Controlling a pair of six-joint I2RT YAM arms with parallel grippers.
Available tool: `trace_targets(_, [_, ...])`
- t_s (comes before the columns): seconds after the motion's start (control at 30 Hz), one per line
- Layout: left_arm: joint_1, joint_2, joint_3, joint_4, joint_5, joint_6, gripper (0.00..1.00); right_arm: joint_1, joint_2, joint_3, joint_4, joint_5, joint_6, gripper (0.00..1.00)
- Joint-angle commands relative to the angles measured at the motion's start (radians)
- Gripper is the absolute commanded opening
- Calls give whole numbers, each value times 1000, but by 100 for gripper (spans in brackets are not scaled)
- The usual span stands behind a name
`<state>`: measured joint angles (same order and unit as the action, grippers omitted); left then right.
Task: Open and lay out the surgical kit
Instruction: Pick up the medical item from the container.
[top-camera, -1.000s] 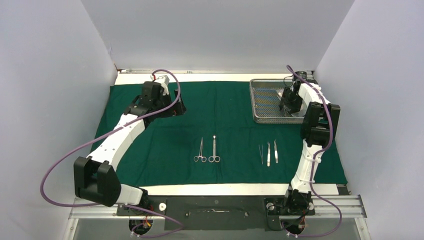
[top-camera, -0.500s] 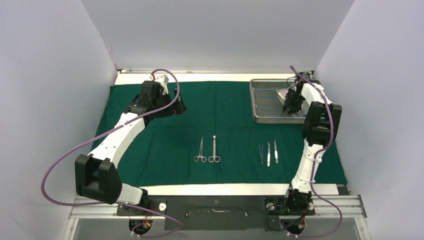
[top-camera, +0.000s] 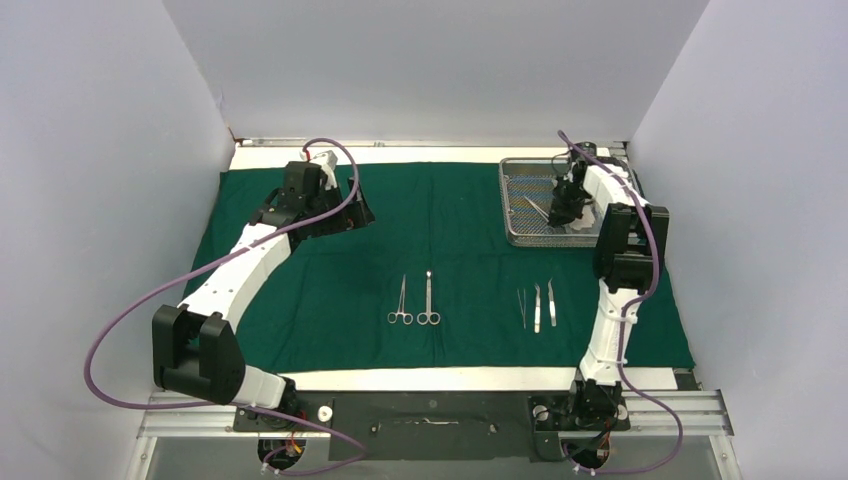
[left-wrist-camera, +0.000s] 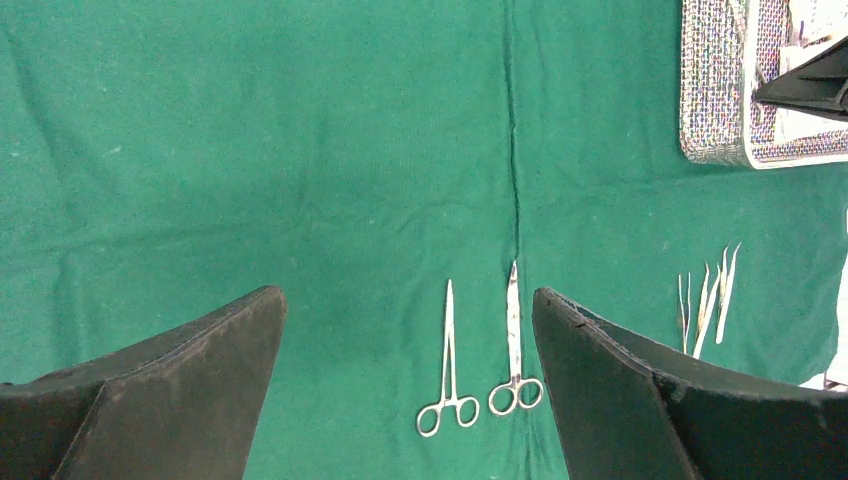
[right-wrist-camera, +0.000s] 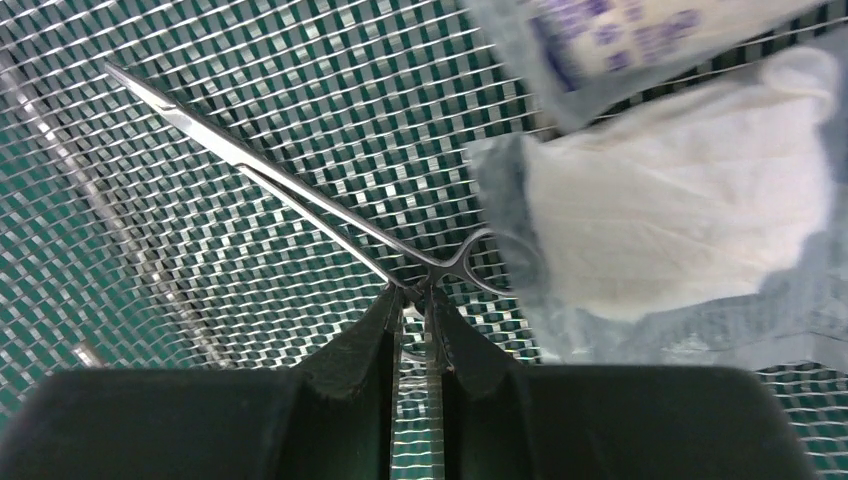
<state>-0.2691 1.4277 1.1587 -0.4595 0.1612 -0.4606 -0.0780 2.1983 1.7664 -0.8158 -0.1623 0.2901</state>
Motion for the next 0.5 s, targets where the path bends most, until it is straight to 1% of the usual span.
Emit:
trace_targets(0.0, [12, -11, 28, 52, 17, -13, 91, 32, -79, -17, -5, -55, 45, 11])
trace_targets(0.1, [14, -13, 23, 57, 22, -18, 91, 39, -79, -20, -9, -60, 111, 10])
trace_targets(0.2, [14, -11, 20, 61, 24, -21, 91, 39, -103, -51, 34, -76, 234, 11])
trace_targets(0.33, [16, -8, 21, 66, 30, -27, 91, 47, -143, -93, 93, -34, 348, 24])
trace_targets(0.4, [17, -8, 22, 65, 31, -26, 91, 59, -160, -82, 101, 5, 352, 30])
trace_targets(0.47, [19, -9, 21, 65, 31, -27, 91, 71, -184, -72, 133, 24, 315, 32])
